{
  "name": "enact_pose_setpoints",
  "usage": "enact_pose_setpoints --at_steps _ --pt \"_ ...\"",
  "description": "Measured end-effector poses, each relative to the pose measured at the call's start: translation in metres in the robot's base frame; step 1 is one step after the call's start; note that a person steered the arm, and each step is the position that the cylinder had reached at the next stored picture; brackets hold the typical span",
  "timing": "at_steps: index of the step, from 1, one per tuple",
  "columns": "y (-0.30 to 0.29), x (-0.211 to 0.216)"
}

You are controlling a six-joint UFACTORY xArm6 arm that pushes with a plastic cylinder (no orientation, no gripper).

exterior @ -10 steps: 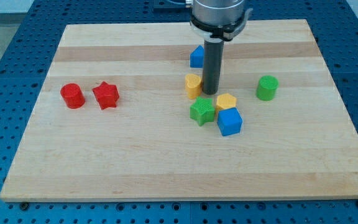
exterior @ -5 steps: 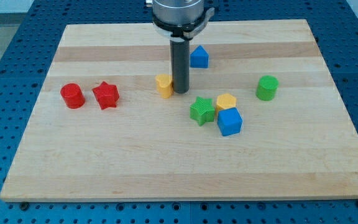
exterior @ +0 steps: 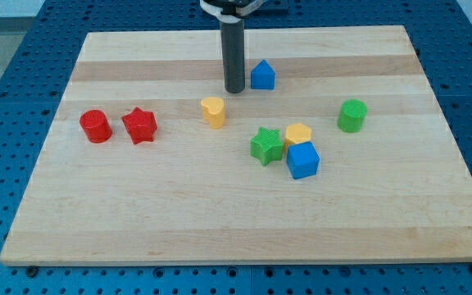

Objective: Move the yellow heart to the right of the red star

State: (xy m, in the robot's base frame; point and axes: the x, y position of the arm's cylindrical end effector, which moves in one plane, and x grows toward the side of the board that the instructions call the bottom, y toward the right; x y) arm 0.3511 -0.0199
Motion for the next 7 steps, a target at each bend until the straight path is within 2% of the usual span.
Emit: enact_pose_setpoints --at_steps 2,5,7 --pt "-0.006 0.056" --pt "-0.037 0.056" --pt "-0.029 0.051"
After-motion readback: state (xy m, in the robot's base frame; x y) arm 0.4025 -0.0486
